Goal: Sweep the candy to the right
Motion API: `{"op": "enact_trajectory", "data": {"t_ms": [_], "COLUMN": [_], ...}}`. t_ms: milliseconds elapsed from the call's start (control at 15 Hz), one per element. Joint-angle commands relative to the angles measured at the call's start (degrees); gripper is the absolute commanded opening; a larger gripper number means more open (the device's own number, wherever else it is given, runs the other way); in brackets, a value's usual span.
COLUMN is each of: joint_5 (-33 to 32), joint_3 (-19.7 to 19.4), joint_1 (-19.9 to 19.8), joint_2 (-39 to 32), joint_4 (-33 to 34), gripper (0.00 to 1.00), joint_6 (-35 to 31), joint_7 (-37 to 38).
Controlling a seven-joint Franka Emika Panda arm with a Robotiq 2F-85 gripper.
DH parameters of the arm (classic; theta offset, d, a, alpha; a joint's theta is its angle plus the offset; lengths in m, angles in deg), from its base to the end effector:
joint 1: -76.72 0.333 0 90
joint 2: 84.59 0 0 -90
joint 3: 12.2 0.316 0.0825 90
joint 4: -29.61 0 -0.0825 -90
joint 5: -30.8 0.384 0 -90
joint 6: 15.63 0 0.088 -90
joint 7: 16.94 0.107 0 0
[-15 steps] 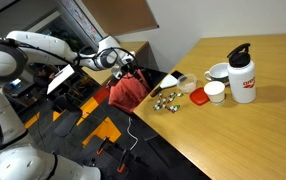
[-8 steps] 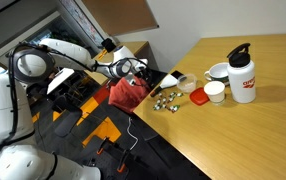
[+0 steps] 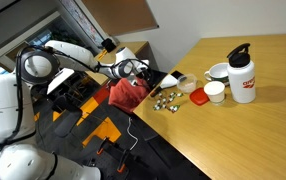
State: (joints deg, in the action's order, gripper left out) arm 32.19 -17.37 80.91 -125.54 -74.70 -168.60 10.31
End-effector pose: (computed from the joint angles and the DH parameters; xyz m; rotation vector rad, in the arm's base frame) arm 0.6580 -0.0079 0.1565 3.0287 -0.7532 0.2255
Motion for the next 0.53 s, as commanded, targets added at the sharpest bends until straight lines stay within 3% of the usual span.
{"op": "enact_trajectory", "data": {"t_ms": [0,467], "joint_5": [-0.55,0.9], "joint_3": [-3.78,-5.12], "joint_1": [3.65,4.45], "joint_2": [-1.46,-4.89], "joint_4": [0.45,1.7], "gripper": [1.0,1.0], "joint_6": [-1.19,-4.4], "joint_7": [1.53,1.39]}}
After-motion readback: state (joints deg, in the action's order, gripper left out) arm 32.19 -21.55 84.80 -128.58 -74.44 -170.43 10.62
